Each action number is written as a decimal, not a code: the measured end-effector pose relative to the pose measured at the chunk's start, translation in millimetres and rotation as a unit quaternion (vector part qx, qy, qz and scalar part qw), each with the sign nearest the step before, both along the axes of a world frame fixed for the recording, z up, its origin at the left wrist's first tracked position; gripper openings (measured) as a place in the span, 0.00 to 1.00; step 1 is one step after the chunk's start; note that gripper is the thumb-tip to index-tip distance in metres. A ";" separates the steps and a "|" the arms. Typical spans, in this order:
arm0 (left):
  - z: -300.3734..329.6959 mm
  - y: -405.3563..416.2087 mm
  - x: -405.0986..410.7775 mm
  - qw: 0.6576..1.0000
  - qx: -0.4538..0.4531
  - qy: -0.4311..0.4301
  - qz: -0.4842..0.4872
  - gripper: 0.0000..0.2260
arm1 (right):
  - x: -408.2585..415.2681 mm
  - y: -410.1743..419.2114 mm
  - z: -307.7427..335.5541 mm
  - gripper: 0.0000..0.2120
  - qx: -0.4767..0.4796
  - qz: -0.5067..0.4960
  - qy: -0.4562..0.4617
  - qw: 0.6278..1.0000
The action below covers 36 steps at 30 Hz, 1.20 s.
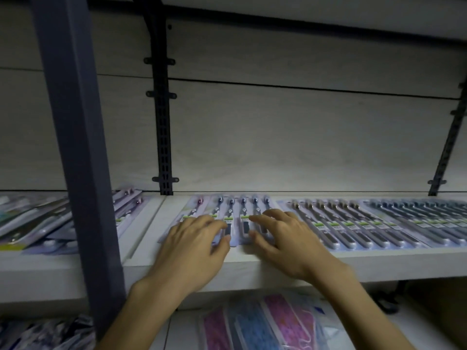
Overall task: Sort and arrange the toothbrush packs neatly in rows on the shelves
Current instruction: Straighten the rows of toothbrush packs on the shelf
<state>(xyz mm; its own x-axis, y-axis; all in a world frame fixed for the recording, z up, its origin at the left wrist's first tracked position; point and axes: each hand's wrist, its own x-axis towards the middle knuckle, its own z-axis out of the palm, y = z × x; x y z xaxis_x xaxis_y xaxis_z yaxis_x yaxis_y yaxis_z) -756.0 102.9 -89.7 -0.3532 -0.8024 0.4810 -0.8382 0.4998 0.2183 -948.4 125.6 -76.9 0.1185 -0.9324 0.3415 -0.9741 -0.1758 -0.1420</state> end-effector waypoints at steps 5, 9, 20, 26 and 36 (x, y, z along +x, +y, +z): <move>1.9 -8.9 -13.3 0.999 0.001 -0.012 -0.034 0.14 | -0.3 -8.0 5.6 0.22 0.027 0.014 0.004 1.000; 1.3 -15.0 -16.9 0.999 0.012 -0.006 -0.035 0.16 | 2.0 -16.9 3.2 0.23 0.043 0.033 -0.014 0.998; -1.0 -10.4 -13.8 0.998 0.005 0.024 -0.059 0.18 | 0.6 -15.8 -8.7 0.31 -0.019 0.030 -0.004 0.999; -1.8 -10.3 -12.4 0.996 0.019 0.034 -0.085 0.20 | -4.9 -19.2 -17.4 0.33 -0.044 0.033 -0.043 0.998; -2.7 -12.6 -12.4 0.992 0.052 0.027 -0.109 0.20 | -3.7 -18.1 -15.2 0.28 -0.026 0.027 -0.051 0.998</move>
